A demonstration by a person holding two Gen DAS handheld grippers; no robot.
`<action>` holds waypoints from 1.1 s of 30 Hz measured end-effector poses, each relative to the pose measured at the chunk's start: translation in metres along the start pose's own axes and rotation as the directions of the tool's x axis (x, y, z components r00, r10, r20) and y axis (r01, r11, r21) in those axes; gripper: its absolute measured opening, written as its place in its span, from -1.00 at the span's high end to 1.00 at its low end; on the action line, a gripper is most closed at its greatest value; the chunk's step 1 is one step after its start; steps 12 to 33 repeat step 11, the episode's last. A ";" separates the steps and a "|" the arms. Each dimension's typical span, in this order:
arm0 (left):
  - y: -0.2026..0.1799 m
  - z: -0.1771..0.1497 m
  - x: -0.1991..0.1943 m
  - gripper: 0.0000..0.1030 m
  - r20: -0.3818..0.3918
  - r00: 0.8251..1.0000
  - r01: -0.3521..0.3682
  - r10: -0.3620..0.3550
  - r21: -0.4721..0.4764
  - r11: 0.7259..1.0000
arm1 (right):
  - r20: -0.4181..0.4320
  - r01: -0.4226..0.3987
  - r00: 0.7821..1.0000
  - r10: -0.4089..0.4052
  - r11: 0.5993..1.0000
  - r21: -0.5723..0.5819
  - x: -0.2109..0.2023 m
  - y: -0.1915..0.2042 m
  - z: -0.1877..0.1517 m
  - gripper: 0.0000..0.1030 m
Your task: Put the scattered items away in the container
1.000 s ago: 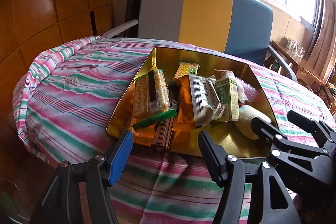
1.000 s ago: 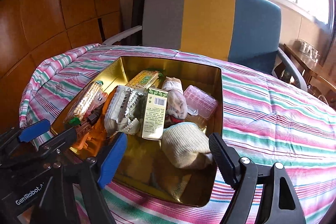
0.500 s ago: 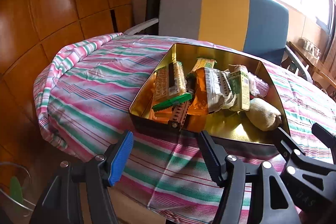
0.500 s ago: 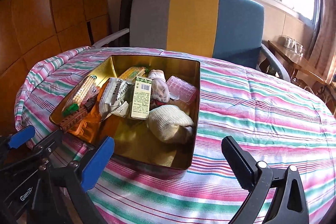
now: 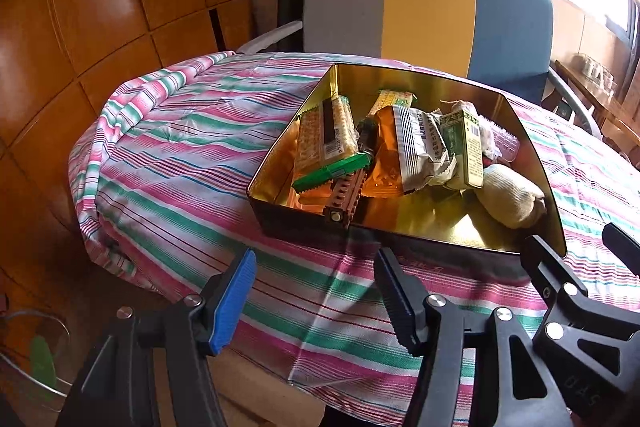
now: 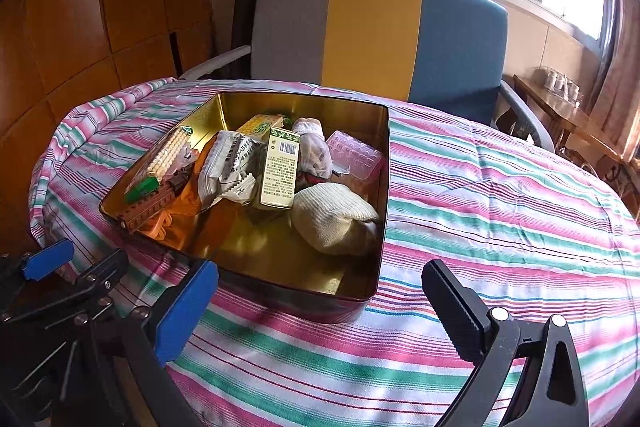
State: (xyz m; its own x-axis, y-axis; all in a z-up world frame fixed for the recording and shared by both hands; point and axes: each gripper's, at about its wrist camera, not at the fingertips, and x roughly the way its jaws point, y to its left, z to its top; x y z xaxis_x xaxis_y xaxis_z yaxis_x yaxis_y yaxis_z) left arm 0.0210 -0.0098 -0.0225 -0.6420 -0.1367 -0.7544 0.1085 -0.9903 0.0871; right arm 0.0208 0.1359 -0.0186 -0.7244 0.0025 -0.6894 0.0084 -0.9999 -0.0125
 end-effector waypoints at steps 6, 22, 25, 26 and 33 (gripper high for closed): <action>0.002 0.002 0.000 -0.20 -0.007 1.000 0.008 -0.008 -0.009 1.000 | -0.004 0.002 1.000 -0.002 1.000 0.005 0.000 0.000 0.000 -0.99; 0.001 0.001 -0.005 -0.17 0.032 0.999 -0.006 0.006 0.000 1.000 | -0.005 0.008 1.000 -0.008 1.000 0.000 0.000 0.002 0.000 -0.99; 0.001 0.001 -0.005 -0.17 0.032 0.999 -0.006 0.006 0.000 1.000 | -0.005 0.008 1.000 -0.008 1.000 0.000 0.000 0.002 0.000 -0.99; 0.001 0.001 -0.005 -0.17 0.032 0.999 -0.006 0.006 0.000 1.000 | -0.005 0.008 1.000 -0.008 1.000 0.000 0.000 0.002 0.000 -0.99; 0.001 0.001 -0.005 -0.17 0.032 0.999 -0.006 0.006 0.000 1.000 | -0.005 0.008 1.000 -0.008 1.000 0.000 0.000 0.002 0.000 -0.99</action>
